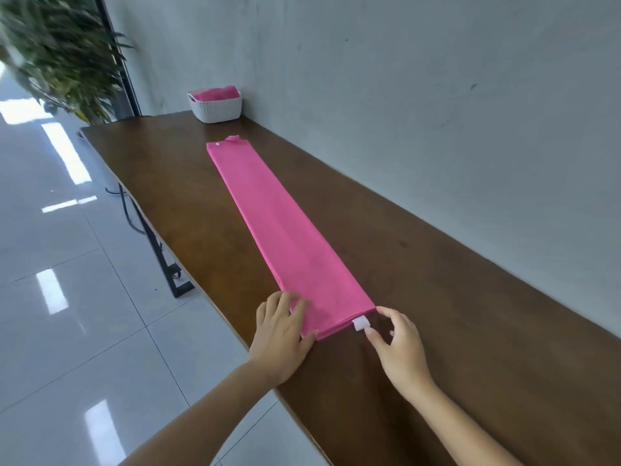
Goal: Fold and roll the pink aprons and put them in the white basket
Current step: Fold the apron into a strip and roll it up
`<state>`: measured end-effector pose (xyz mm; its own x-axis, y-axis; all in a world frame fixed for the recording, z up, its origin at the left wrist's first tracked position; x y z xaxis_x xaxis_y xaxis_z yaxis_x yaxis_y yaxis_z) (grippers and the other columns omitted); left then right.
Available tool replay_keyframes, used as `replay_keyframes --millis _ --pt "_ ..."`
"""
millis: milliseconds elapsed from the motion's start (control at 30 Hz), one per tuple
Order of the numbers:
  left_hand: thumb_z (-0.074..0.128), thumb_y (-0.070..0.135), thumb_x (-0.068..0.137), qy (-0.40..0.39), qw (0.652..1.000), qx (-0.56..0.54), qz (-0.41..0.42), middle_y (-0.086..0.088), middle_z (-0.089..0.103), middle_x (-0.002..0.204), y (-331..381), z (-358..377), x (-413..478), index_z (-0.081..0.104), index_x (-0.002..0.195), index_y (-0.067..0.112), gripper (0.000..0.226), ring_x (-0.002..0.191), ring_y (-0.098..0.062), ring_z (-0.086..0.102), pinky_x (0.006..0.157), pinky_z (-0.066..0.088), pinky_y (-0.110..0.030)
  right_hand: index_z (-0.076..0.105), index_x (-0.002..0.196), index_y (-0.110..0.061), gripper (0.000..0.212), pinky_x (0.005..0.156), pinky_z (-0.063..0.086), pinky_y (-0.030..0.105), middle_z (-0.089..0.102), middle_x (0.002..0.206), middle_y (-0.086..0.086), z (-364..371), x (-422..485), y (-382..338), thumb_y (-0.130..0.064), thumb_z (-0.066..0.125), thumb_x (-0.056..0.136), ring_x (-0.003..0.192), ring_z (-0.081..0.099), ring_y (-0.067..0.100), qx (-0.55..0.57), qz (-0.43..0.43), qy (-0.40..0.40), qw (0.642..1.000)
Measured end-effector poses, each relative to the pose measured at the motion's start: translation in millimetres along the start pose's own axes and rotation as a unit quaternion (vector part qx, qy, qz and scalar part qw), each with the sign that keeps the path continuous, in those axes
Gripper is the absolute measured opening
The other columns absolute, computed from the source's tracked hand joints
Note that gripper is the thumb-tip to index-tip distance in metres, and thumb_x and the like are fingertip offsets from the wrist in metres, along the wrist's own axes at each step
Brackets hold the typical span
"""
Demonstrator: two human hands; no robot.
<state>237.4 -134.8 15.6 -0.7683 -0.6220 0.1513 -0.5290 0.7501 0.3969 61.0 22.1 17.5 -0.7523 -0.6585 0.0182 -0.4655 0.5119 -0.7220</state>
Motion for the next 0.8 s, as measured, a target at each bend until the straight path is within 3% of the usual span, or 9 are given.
replay_keyframes --millis 67,167,367,567,700,800 --pt "0.045 0.057 0.1 -0.02 1.0 0.007 0.007 0.011 0.041 0.142 12.1 3.4 3.6 0.043 0.141 0.034 0.046 0.141 -0.019 0.026 0.122 0.016 -0.042 0.058 0.132 -0.025 0.041 0.106 0.044 0.033 0.055 0.135 -0.006 -5.9 3.2 5.1 -0.035 0.068 0.094 0.129 0.046 0.014 -0.006 0.011 -0.013 1.0" --pt "0.051 0.055 0.099 -0.028 0.999 0.003 0.022 0.015 0.048 0.131 23.5 7.9 7.9 0.048 0.135 0.035 0.041 0.128 -0.014 0.035 0.116 0.025 -0.036 0.066 0.119 -0.024 0.03 0.108 0.033 0.032 0.052 0.141 -0.004 -5.3 10.9 5.1 -0.039 0.068 0.093 0.135 0.035 0.015 -0.04 0.003 -0.044 0.998" --pt "0.063 0.043 0.096 -0.016 0.999 -0.027 0.022 0.017 0.055 0.114 22.3 15.0 12.4 0.059 0.113 0.033 0.02 0.109 -0.009 0.046 0.101 0.038 -0.029 0.075 0.092 -0.027 0.034 0.114 0.028 0.047 0.047 0.147 -0.007 -1.0 18.6 -11.1 -0.059 0.062 0.089 0.142 0.028 0.021 -0.004 0.059 -0.053 0.997" --pt "0.064 0.039 0.096 0.014 0.999 -0.012 0.038 0.015 0.059 0.107 24.3 16.6 14.2 0.061 0.104 0.029 0.013 0.099 -0.009 0.05 0.091 0.047 -0.025 0.075 0.102 -0.031 0.032 0.12 0.024 0.055 0.041 0.152 -0.007 1.2 28.6 -16.3 -0.052 0.051 0.099 0.147 0.026 0.018 0.08 0.049 -0.094 0.991" --pt "0.057 0.035 0.098 0.029 0.998 0.023 0.057 0.01 0.062 0.106 25.2 18.5 8.9 0.063 0.107 0.026 0.014 0.098 -0.013 0.054 0.088 0.051 -0.031 0.072 0.106 -0.038 0.025 0.119 0.018 0.057 0.036 0.157 -0.007 2.5 31.2 -14.4 -0.051 0.053 0.098 0.15 0.017 0.019 -0.013 -0.018 -0.136 0.991" --pt "0.059 0.029 0.095 0.039 0.996 0.053 0.063 0.007 0.064 0.097 24.1 21.3 2.2 0.065 0.099 0.023 0.009 0.088 -0.015 0.057 0.076 0.055 -0.032 0.067 0.109 -0.042 0.015 0.117 0.02 0.055 0.037 0.156 -0.009 4.2 30.2 -4.3 -0.045 0.061 0.096 0.15 0.016 0.018 -0.06 -0.084 -0.146 0.984"
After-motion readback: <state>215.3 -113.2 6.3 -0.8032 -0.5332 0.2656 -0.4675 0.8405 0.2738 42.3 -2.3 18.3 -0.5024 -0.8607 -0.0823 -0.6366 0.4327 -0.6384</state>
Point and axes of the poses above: each hand's wrist, its own x-axis towards the middle knuckle, its own z-axis out of the palm, y = z × x, the point moved 1 cm from there along x, towards the middle knuckle
